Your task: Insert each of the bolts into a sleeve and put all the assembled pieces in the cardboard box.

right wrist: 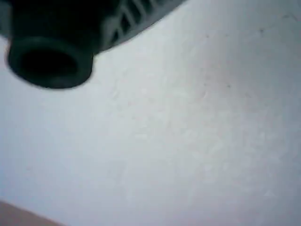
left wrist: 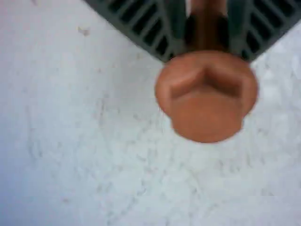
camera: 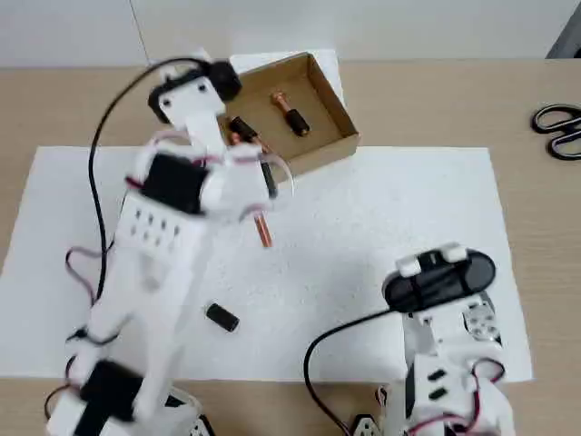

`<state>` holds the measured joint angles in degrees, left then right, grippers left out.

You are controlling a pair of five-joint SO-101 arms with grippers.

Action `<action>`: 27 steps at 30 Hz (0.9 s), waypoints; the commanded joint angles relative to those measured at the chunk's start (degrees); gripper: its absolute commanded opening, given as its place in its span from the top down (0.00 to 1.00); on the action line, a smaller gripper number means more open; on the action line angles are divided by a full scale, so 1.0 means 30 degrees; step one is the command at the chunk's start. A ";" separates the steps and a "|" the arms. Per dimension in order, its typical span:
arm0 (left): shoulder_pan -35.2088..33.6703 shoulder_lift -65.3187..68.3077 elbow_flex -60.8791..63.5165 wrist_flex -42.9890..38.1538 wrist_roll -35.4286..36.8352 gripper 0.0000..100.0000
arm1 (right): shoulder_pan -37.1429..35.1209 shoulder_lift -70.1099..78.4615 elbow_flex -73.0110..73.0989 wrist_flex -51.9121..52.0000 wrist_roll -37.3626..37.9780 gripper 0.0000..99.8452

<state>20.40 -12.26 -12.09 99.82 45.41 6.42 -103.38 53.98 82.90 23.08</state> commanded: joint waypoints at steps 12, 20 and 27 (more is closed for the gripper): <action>-0.0527 -0.7121 0.5055 -0.1465 -0.3751 0.99 | -0.0425 -0.0190 -0.1553 0.0454 0.1055 1.00; -0.0469 -0.8234 0.5143 -0.1846 -0.3780 0.99 | -0.3883 -0.0190 0.6037 -1.1414 -0.4073 1.00; -0.0381 -0.8264 0.5172 -0.1963 -0.3780 0.99 | -0.8366 -0.0190 1.3656 -2.2608 -0.4747 1.00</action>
<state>19.16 -35.82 3.38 95.60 34.42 -13.63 -103.47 88.97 30.07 9.27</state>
